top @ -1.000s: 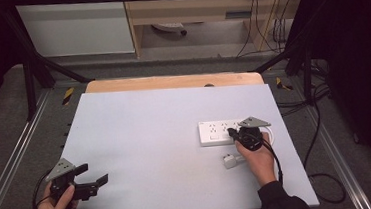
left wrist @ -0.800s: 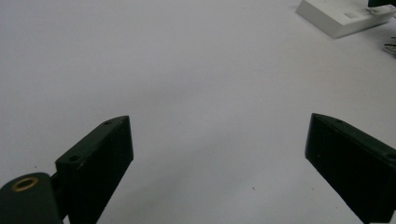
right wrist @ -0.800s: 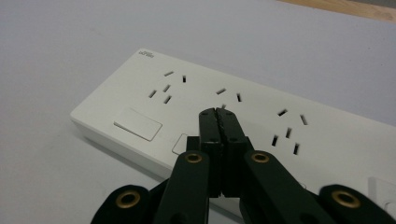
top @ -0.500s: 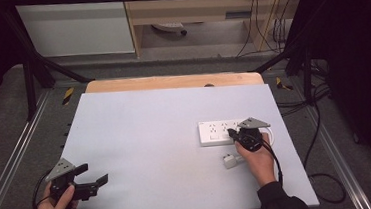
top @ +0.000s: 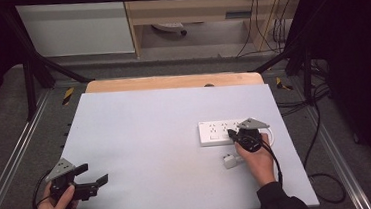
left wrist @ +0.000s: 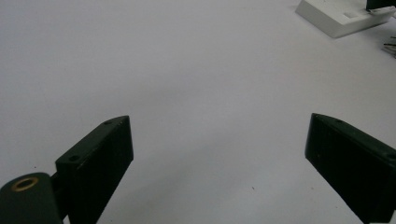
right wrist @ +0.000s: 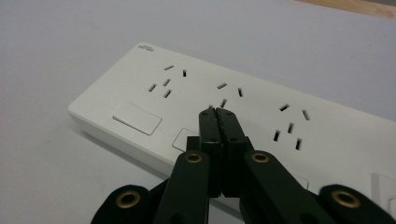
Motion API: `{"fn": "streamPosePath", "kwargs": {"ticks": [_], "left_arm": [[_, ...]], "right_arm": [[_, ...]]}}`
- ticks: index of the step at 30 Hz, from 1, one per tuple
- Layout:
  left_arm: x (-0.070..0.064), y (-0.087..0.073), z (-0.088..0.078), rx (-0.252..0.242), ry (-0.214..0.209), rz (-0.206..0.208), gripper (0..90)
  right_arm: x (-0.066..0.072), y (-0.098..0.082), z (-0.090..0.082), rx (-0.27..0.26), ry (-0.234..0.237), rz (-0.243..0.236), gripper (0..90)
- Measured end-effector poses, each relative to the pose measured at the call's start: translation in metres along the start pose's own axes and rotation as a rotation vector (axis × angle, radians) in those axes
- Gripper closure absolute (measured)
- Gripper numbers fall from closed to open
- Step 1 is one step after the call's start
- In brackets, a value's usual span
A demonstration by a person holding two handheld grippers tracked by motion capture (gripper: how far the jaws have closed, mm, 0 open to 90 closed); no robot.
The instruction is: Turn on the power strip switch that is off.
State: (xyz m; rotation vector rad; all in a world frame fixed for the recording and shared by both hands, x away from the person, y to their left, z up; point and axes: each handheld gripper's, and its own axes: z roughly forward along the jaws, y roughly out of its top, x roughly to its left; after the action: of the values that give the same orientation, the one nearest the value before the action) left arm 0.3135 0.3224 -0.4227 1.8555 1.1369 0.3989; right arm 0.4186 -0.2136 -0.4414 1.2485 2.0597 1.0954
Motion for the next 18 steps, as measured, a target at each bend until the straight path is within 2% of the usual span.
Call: {"fn": "streamPosePath", "kwargs": {"ticks": [18], "left_arm": [[-0.0003,-0.0001,0.0001,0.002,-0.001,0.0,7.9]], "right_arm": [[0.0002,-0.0008,0.0012,0.0,-0.006,-0.014,90.0]]}}
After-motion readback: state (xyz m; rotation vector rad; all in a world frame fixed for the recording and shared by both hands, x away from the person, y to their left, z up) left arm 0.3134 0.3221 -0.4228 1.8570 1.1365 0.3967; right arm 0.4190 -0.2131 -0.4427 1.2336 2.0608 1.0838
